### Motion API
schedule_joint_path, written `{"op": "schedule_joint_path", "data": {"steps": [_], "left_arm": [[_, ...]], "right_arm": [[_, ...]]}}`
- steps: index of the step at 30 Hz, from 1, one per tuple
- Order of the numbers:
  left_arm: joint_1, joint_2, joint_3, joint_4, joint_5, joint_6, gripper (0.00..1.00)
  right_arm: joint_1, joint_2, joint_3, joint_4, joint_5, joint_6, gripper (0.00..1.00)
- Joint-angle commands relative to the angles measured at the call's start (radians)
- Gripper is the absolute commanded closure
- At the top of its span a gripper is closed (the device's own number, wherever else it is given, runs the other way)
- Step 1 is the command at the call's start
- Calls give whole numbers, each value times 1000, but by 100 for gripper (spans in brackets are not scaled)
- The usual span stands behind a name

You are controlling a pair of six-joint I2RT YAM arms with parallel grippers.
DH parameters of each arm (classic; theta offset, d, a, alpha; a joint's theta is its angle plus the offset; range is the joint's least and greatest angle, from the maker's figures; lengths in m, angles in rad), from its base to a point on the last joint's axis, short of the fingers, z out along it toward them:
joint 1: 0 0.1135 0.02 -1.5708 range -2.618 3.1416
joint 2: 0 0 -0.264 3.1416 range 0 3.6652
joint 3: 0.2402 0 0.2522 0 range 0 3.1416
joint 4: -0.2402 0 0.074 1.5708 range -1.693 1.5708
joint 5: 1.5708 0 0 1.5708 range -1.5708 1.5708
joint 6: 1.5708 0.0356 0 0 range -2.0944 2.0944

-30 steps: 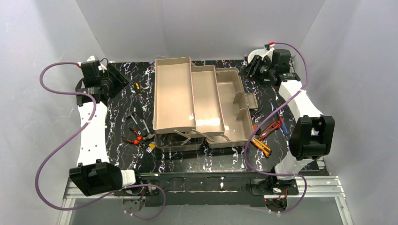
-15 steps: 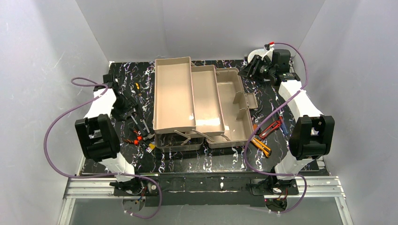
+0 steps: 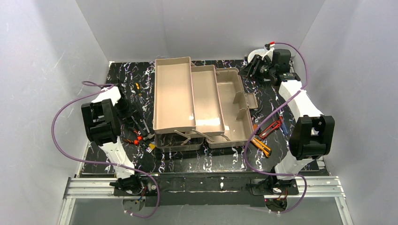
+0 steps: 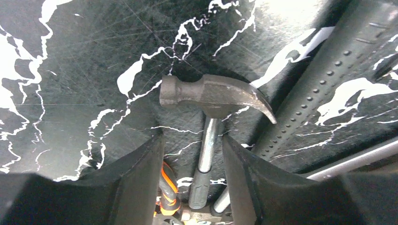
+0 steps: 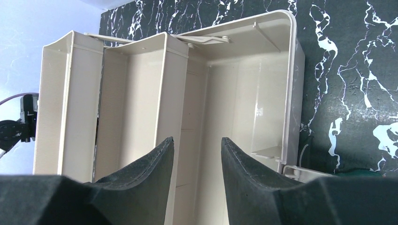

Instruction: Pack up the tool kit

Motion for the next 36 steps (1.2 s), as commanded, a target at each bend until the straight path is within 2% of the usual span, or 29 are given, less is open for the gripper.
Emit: {"op": "schedule_joint_path", "data": {"steps": [1,3,5,6,9,15,18,22,25,27,30,33,36], "left_arm": [[2,42,7,-18,-33,16,56],[2,69,20,-26,-17,29,71],[1,94,38,-43,1,43,95],[2,98,45,-52,5,48,100],[2,48,41,-46,-21,41,100],[1,-241,-46,54,-69,33,100],[1,-366,-21,51,-29,33,100],[1,-503,86,31,37,11,100],[1,-574,149,56,171,-42,100],[-5,-604,171,116,308,-91,100],[-49,-591,230,186,498,-182,100],[-111,-527,352,172,598,-218,100],[-201,-458,489,118,613,-218,100]], "right_arm": [[-9,-33,-7,49,-24,8,50],[-12,-37,-9,52,-28,13,50],[-13,-39,-12,55,-29,14,50],[-14,-41,-14,57,-30,16,50],[-17,-39,-17,64,-38,21,50],[-20,-37,-18,72,-48,28,50],[-21,-36,-19,72,-47,28,50],[-23,-33,-17,71,-46,27,50],[-24,-30,-17,69,-42,26,50],[-25,-29,-17,69,-42,26,50],[-25,-20,-12,68,-46,25,50],[-24,-17,-9,63,-50,24,50],[-25,-21,-10,60,-46,21,50]]}}
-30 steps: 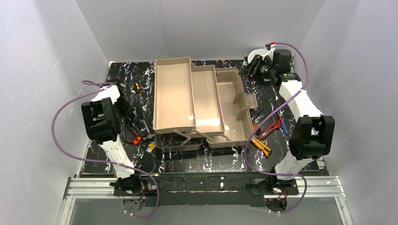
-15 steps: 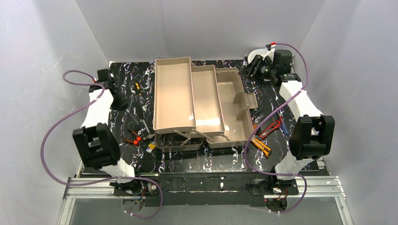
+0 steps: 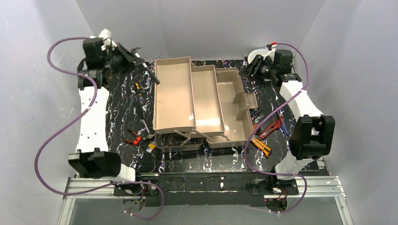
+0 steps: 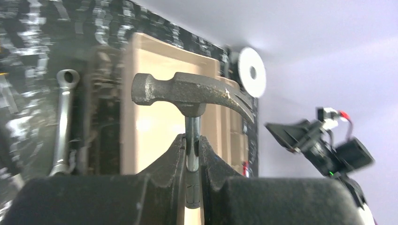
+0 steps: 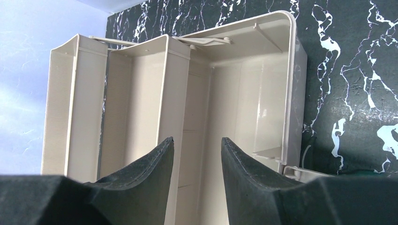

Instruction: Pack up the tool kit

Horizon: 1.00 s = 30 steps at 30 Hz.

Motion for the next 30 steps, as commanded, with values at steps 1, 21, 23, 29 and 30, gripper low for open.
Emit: {"op": "schedule_joint_path", "data": {"steps": [1,21,23,29,30], "left_arm": [[-138,96,187,-78,144,-33,100],[-433,433,516,-660,-145,200,84],[-435,382,440,-602,-143,197,60],[-434,266,401,-568,-308,186,2],[-435,238,397,-570,-360,184,2]], "right_arm": [[-6,-20,7,28,-13,-5,50],[-6,-8,16,25,-32,-5,50],[-7,-8,15,26,-38,-4,50],[-7,-9,14,31,-50,-1,50],[-6,-9,14,31,-49,-1,50]]}}
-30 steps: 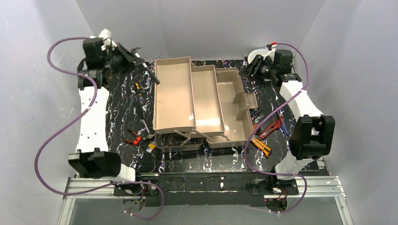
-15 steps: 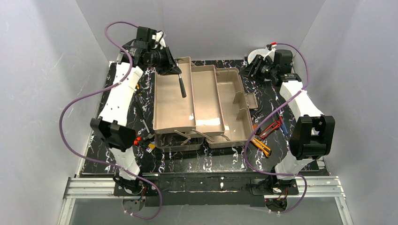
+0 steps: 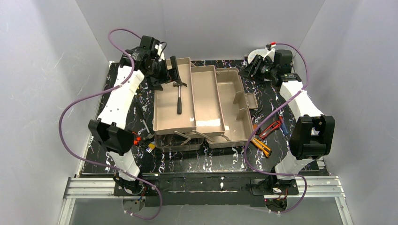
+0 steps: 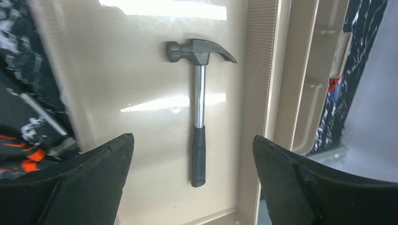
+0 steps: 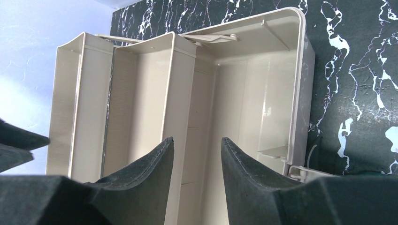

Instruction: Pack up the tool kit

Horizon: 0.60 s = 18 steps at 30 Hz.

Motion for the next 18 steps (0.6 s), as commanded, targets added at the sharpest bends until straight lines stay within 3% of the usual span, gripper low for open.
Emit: {"op": "schedule_joint_path", "data": {"steps": [1,5,9,12,15,18], "left_arm": [[-4,-190,-15,15,-230,1,2],[1,-391,-233,108,-533,-19,2],[36,-613,-450,204,-683,-41,2],[63,-716,-518,166,-806,-72,3],[119,-739,-539,83,-825,-101,5],[220,-728,-590,47,-709,-106,9]], "right_arm": [[-6,-10,13,31,-23,-1,50],[-6,-14,12,31,-19,-2,50],[-7,-17,5,38,-12,-1,50],[-7,-14,2,45,-14,3,50],[-8,-11,2,45,-18,4,51],[-7,-9,1,47,-20,5,51]]}}
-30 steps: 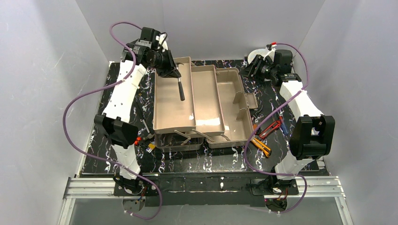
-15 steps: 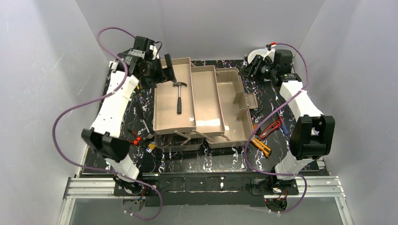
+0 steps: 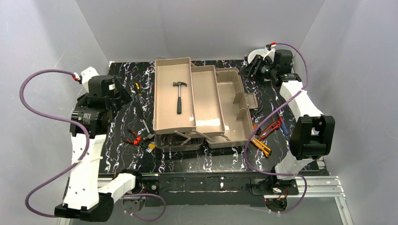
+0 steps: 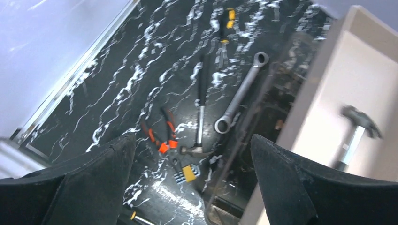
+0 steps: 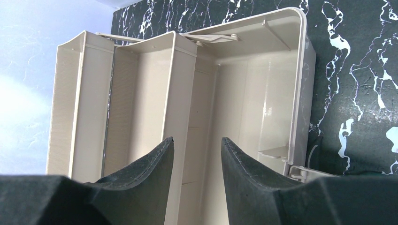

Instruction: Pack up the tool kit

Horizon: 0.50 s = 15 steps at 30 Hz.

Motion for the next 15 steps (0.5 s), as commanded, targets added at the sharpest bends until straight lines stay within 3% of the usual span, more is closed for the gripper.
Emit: {"op": "schedule_joint_path", "data": {"steps": [1,3,7,10,13,15], "left_arm": [[135,48,-97,-67,87,-25,10],[184,71,-180,-35,205,-16,12],[242,146,-328,4,275,-103,13],[256,196,-427,70,340,-172,8],[258,238,-500,149,345,-222,10],[259,270,-527,169,304,-256,17]], "right_arm": [[-7,-9,1,47,-17,5,51],[-7,-10,1,48,-22,8,51],[-7,-15,-1,49,-23,8,51],[-8,-24,-4,50,-19,7,51],[-10,-28,-5,49,-20,8,51],[-11,-28,-5,50,-22,8,51]]}}
